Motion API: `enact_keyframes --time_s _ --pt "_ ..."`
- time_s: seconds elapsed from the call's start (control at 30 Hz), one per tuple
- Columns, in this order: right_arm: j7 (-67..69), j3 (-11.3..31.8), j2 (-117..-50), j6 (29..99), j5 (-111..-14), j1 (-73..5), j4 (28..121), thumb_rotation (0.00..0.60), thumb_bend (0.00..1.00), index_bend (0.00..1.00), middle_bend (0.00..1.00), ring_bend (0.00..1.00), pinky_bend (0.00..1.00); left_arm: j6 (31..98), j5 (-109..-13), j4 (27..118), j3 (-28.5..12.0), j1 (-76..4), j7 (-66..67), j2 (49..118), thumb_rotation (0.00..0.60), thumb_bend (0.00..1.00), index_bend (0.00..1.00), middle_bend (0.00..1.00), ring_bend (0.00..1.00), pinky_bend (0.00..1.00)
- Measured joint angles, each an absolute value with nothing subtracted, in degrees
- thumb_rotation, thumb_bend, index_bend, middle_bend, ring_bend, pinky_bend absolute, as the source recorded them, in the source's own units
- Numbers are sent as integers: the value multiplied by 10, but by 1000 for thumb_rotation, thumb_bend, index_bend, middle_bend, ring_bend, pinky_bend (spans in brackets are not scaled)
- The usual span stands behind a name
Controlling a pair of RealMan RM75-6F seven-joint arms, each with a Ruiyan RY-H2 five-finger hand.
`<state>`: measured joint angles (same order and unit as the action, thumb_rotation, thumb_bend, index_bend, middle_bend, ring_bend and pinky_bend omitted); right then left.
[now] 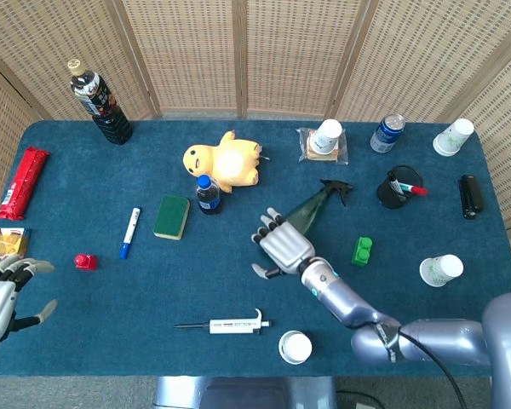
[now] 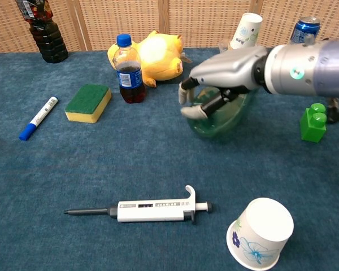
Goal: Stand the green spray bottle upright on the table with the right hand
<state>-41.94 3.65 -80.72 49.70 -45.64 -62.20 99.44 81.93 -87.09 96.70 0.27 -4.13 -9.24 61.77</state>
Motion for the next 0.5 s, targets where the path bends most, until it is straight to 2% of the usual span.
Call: enact_keyframes --time_s 0.27,0.5 --pt "-486 -23 -767 581 -449 -601 1097 147 460 224 267 92 72 819 -876 972 1 -47 -88 618 600 328 312 312 220 102" --pt "-484 -58 -717 624 -486 -556 1135 142 462 225 269 95 72 820 -880 984 -1 -51 -77 615 600 328 313 312 220 102"
